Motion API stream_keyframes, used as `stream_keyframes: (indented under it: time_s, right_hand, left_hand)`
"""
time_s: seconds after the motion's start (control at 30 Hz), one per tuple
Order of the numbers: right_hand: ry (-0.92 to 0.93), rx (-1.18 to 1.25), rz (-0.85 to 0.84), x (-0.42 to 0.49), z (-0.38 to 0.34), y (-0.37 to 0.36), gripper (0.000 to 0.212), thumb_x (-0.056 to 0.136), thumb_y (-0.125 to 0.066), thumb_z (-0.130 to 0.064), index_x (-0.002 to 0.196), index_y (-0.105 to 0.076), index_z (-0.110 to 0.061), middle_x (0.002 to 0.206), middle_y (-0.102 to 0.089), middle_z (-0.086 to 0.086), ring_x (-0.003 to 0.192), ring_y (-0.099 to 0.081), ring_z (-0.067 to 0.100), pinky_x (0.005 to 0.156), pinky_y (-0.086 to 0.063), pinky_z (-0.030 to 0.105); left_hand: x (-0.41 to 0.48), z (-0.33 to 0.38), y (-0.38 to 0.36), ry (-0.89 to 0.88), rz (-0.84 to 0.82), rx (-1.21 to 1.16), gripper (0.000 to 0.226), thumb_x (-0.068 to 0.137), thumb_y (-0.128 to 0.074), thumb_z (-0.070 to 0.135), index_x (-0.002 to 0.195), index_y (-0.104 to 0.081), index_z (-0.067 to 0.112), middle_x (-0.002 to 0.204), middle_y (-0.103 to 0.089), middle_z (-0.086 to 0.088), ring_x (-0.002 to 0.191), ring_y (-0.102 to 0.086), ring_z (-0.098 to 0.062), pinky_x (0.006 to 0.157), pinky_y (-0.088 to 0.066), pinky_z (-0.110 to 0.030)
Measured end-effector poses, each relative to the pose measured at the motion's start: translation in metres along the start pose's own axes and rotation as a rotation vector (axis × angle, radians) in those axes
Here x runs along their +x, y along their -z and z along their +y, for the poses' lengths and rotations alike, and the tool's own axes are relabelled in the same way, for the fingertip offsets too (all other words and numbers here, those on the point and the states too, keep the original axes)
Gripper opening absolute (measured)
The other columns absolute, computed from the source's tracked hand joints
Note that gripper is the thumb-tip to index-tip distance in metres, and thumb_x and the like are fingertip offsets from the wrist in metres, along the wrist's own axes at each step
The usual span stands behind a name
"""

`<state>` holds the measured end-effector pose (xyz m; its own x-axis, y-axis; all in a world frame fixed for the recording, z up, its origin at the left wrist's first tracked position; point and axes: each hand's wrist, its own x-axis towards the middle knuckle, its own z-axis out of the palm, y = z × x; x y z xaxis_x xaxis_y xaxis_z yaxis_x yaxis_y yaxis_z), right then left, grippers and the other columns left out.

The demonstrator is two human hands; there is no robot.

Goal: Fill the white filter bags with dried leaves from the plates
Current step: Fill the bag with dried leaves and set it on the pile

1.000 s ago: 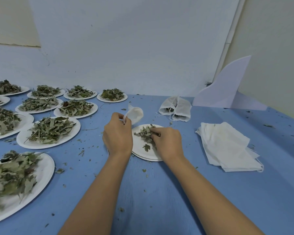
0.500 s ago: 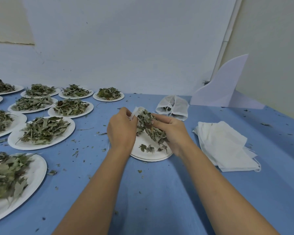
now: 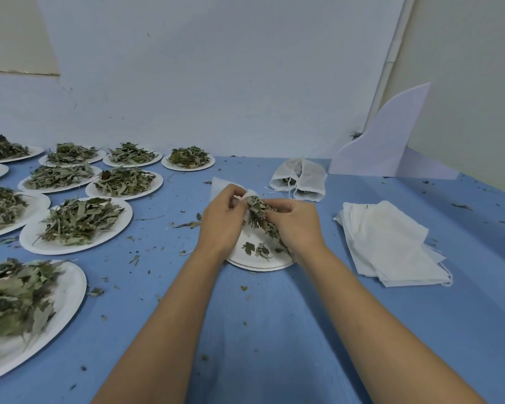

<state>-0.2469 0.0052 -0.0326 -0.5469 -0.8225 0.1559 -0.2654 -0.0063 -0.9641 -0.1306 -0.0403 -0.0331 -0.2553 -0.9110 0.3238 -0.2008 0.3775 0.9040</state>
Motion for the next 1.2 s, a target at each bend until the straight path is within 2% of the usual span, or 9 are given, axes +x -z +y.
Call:
stream_keyframes:
  time_s: [0.2, 0.37, 0.43, 0.63, 0.73, 0.87, 0.93, 1.07, 1.2]
  right_hand:
    - [0.104, -0.105, 0.065, 0.001, -0.004, 0.0, 0.024, 0.085, -0.062, -0.007, 0.096, -0.076, -0.022, 0.077, -0.07, -0.011, 0.073, -0.065, 0.004, 0.062, -0.049, 0.012]
    - [0.091, -0.05, 0.03, 0.002, -0.001, 0.001, 0.024, 0.088, -0.059, -0.01, 0.102, -0.075, -0.021, 0.085, -0.072, -0.01, 0.083, -0.066, 0.004, 0.071, -0.051, 0.012]
    - [0.032, 0.029, -0.03, 0.003, 0.0, 0.0, 0.024, 0.088, -0.058, -0.009, 0.1, -0.076, -0.019, 0.092, -0.074, -0.002, 0.092, -0.068, 0.012, 0.084, -0.054, 0.025]
    - [-0.156, 0.369, -0.148, 0.005, -0.005, 0.001, 0.047, 0.082, -0.043, 0.001, 0.065, -0.077, -0.026, 0.078, -0.075, 0.001, 0.081, -0.071, 0.016, 0.077, -0.054, 0.028]
    - [-0.12, 0.338, -0.16, 0.003, -0.009, -0.002, 0.046, 0.079, -0.04, 0.005, 0.085, -0.076, -0.022, 0.103, -0.071, 0.019, 0.101, -0.065, 0.032, 0.093, -0.052, 0.041]
    - [-0.054, 0.291, -0.251, 0.002, -0.012, -0.005, 0.052, 0.086, -0.043, 0.014, 0.132, -0.054, -0.008, 0.133, -0.057, 0.011, 0.124, -0.053, 0.021, 0.107, -0.042, 0.037]
    - [-0.032, 0.256, -0.244, 0.0, -0.011, -0.007, 0.052, 0.089, -0.046, 0.011, 0.136, -0.05, -0.011, 0.135, -0.055, 0.013, 0.124, -0.053, 0.021, 0.1, -0.045, 0.03]
    - [-0.034, 0.282, -0.144, -0.005, -0.012, -0.01, 0.044, 0.09, -0.052, 0.006, 0.129, -0.052, -0.013, 0.12, -0.063, 0.012, 0.089, -0.063, 0.015, 0.066, -0.049, 0.015]
    - [-0.024, 0.285, -0.024, -0.005, -0.01, -0.01, 0.029, 0.085, -0.059, 0.006, 0.111, -0.063, -0.006, 0.102, -0.07, 0.007, 0.082, -0.067, 0.014, 0.067, -0.054, 0.02]
  left_hand:
    - [-0.002, 0.006, -0.001, -0.024, -0.131, -0.03, 0.01, 0.092, -0.052, 0.023, 0.101, -0.054, 0.026, 0.078, -0.058, 0.002, 0.079, -0.058, -0.022, 0.078, -0.047, -0.04]
    - [-0.002, 0.006, -0.003, -0.067, -0.134, 0.03, 0.016, 0.089, -0.063, 0.033, 0.1, -0.051, 0.032, 0.095, -0.055, 0.009, 0.088, -0.058, -0.012, 0.074, -0.045, -0.026]
    - [-0.002, 0.005, -0.005, -0.083, -0.103, 0.055, 0.018, 0.088, -0.065, 0.031, 0.098, -0.052, 0.026, 0.105, -0.051, 0.004, 0.096, -0.056, -0.016, 0.076, -0.043, -0.02]
    - [-0.001, 0.003, -0.008, -0.066, 0.024, 0.051, 0.018, 0.085, -0.07, 0.025, 0.093, -0.054, 0.021, 0.107, -0.051, 0.003, 0.097, -0.05, -0.011, 0.074, -0.034, -0.014]
    - [-0.001, 0.002, -0.007, -0.038, 0.124, -0.007, 0.016, 0.083, -0.071, 0.018, 0.086, -0.056, 0.018, 0.104, -0.06, -0.003, 0.094, -0.055, -0.015, 0.08, -0.042, -0.024]
    - [0.001, 0.002, -0.005, -0.019, 0.248, -0.026, 0.026, 0.083, -0.068, 0.01, 0.073, -0.048, 0.024, 0.095, -0.06, -0.005, 0.085, -0.054, -0.018, 0.078, -0.044, -0.034]
    - [0.0, 0.002, -0.005, -0.02, 0.286, -0.022, 0.031, 0.083, -0.066, 0.008, 0.07, -0.045, 0.026, 0.093, -0.057, -0.003, 0.083, -0.051, -0.016, 0.075, -0.042, -0.032]
    - [0.0, 0.003, -0.008, -0.038, 0.281, -0.028, 0.014, 0.087, -0.059, 0.007, 0.085, -0.05, 0.018, 0.099, -0.058, -0.001, 0.083, -0.051, -0.012, 0.069, -0.037, -0.024]
    - [0.0, 0.009, -0.009, -0.027, 0.14, -0.078, 0.007, 0.089, -0.054, 0.013, 0.09, -0.052, 0.019, 0.104, -0.059, -0.003, 0.089, -0.054, -0.016, 0.073, -0.043, -0.03]
